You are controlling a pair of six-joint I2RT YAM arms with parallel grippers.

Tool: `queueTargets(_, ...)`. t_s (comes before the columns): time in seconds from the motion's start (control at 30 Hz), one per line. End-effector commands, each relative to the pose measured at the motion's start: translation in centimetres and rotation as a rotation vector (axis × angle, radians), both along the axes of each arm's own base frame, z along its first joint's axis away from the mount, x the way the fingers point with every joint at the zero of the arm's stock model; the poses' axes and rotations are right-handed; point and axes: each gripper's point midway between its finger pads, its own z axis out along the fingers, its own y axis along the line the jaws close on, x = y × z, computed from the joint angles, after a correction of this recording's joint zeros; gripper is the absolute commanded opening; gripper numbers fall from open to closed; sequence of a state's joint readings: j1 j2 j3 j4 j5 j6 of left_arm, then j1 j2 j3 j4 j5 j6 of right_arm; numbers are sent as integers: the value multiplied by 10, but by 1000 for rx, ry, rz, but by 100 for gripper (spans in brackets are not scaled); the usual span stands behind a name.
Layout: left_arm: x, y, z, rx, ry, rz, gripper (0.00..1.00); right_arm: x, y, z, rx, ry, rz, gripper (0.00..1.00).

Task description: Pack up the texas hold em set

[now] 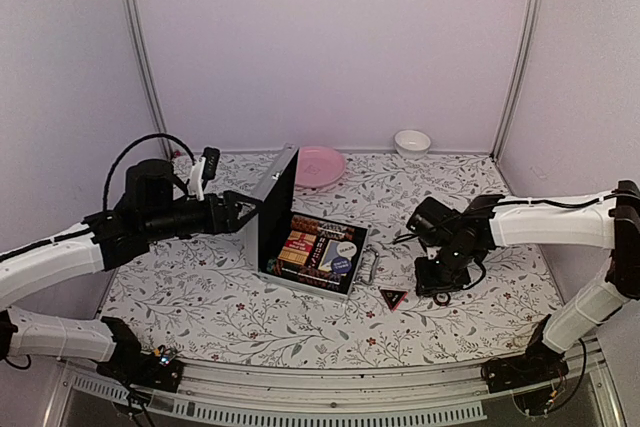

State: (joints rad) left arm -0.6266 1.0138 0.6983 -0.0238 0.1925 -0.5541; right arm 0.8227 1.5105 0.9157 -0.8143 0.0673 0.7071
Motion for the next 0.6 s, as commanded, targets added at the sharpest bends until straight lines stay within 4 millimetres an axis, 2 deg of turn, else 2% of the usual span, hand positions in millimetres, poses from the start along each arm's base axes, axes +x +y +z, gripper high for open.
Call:
queueTargets(0.0,-36,-33,-6,-193,161,-77,81,-3,48,23,97,-46,168,34)
queueTargets(0.13,-73,-48,-40,-209,305,-126,77,-19,79,28,125,-50,290,34)
queueTargets(0.27,-102,-48,-60,-263,395,-133,74,-35,109,30,144,-61,404,34)
queueTargets(0.37,-114,-46,-65,-259,404,-117,73,-41,121,29,144,-79,454,33)
queueTargets(0.47,-116,-42,-64,-256,390,-100,73,-33,128,33,136,-122,481,33)
queueTargets(0.57,-117,-46,-57,-273,376,-120,73,-26,142,48,173,-164,506,33)
